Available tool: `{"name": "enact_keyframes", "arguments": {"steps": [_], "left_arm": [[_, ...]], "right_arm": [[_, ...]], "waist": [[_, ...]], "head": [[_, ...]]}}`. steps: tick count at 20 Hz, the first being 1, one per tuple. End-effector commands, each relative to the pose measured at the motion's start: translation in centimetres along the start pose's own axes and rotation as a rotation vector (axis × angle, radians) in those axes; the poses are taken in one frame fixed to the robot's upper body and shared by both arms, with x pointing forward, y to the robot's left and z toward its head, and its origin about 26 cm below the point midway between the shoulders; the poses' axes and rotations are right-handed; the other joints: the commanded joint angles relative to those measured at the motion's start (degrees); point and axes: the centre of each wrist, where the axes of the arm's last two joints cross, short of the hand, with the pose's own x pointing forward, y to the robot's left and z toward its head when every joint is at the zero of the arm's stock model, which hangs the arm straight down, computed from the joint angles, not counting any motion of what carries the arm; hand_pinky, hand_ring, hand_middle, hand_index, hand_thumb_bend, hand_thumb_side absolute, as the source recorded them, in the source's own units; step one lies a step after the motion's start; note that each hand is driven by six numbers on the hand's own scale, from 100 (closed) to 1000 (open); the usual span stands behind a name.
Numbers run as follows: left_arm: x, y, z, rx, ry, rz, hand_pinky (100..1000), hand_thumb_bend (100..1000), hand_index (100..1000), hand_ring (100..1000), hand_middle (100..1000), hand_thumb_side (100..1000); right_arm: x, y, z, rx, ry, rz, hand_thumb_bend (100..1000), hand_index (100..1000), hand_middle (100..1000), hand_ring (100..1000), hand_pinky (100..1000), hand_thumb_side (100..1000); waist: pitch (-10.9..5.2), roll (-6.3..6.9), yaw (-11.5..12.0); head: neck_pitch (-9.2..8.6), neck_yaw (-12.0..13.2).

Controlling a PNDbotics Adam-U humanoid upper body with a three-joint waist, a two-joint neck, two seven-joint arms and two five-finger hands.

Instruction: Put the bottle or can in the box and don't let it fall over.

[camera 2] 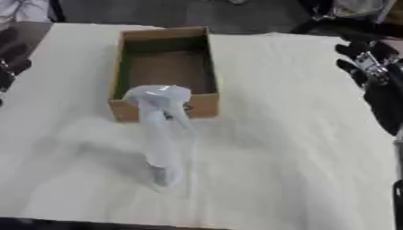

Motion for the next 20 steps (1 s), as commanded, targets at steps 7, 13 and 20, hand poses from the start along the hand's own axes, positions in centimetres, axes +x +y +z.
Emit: {"name": "enact_keyframes", "arguments": {"steps": [7, 13, 20], "left_arm": [[0.7, 0.0, 0.0, -0.064, 0.018, -0.099, 1000, 442, 918, 1000, 1000, 629], [0.1, -0.4, 0.6, -0.154, 0.064, -0.111, 1000, 518, 915, 1000, 1000, 390], [-0.2, -0.9, 0.7, -0.265, 0.071, -0.094, 1000, 593, 919, 1000, 1000, 252]], "right_arm": [[1.0, -0.7, -0.3, -0.006, -0.017, 0.019, 100, 873, 1000, 1000, 1000, 577], [1.0, -0.9, -0.2, -0.017, -0.012, 0.021, 100, 872, 1000, 1000, 1000, 577], [1.0, -1.0, -0.2, -0.015, -0.005, 0.024, 100, 872, 1000, 1000, 1000, 578]], "waist": [[-0.94, 0.42, -0.56], [-1.19, 0.66, -0.47], [-1.29, 0.78, -0.50]], "head": [[-0.12, 0.20], [0.12, 0.31], [0.24, 0.53]]}}
